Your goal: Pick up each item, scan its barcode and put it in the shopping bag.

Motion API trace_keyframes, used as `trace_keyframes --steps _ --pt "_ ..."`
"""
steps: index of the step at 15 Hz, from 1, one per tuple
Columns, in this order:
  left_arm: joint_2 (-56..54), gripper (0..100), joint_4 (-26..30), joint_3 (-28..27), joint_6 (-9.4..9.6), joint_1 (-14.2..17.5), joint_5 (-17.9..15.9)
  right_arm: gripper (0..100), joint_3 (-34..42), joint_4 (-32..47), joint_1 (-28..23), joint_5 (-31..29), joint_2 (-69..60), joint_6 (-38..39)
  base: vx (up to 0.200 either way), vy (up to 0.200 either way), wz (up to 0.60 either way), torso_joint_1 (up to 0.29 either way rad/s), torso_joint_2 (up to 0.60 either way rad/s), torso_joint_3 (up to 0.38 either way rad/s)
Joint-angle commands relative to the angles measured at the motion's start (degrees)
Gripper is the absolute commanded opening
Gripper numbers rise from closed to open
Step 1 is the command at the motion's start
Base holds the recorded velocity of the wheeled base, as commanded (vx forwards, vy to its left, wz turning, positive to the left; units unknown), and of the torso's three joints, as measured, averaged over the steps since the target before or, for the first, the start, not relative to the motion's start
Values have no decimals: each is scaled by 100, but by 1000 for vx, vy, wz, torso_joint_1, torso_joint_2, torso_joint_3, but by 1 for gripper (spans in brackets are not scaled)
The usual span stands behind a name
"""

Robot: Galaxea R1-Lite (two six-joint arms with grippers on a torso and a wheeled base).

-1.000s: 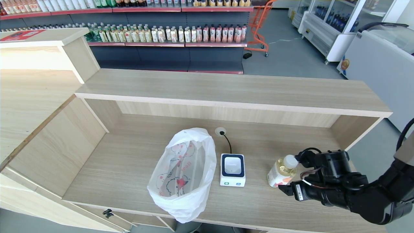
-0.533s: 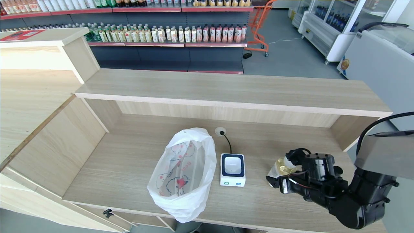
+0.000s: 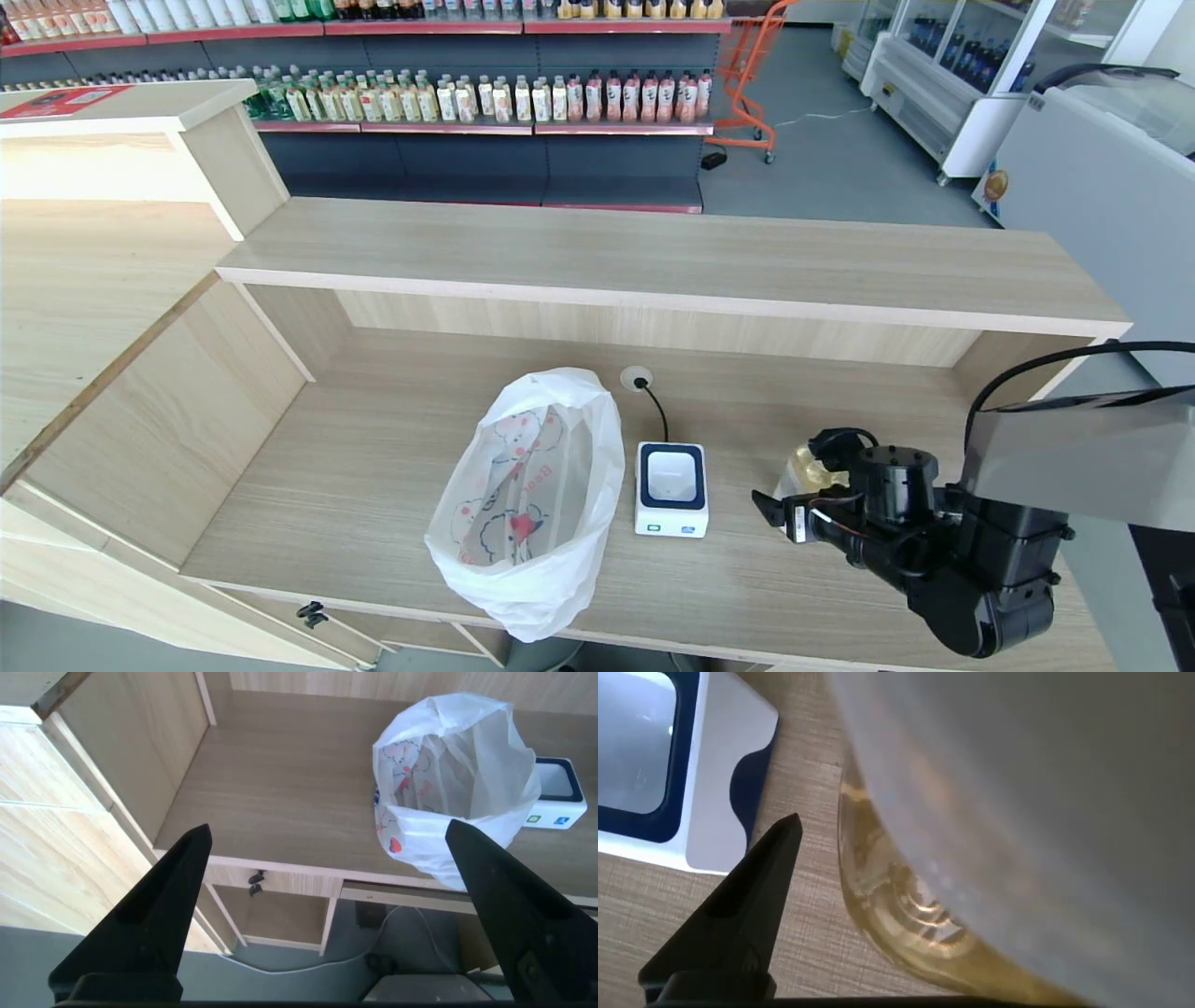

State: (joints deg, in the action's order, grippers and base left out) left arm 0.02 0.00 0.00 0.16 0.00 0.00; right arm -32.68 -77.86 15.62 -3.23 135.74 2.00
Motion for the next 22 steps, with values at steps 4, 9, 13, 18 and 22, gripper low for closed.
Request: trace_keyframes --steps 4,9,13,18,22 --pt "-2 100 0 0 2 0 0 100 -388 -273 20 24 277 2 0 0 0 0 0 0" --pt "-2 100 0 0 2 0 0 100 -449 -1012 100 358 418 11 0 0 0 0 0 0" --pt "-2 100 0 0 2 0 0 0 -406 -1161 117 490 453 -77 0 0 0 0 0 0" --pt "-2 100 0 0 2 0 0 0 -133 -1170 143 446 436 -235 0 0 0 0 0 0" --pt "-2 100 0 0 2 0 0 0 8 -1214 91 138 66 -174 0 0 0 0 0 0"
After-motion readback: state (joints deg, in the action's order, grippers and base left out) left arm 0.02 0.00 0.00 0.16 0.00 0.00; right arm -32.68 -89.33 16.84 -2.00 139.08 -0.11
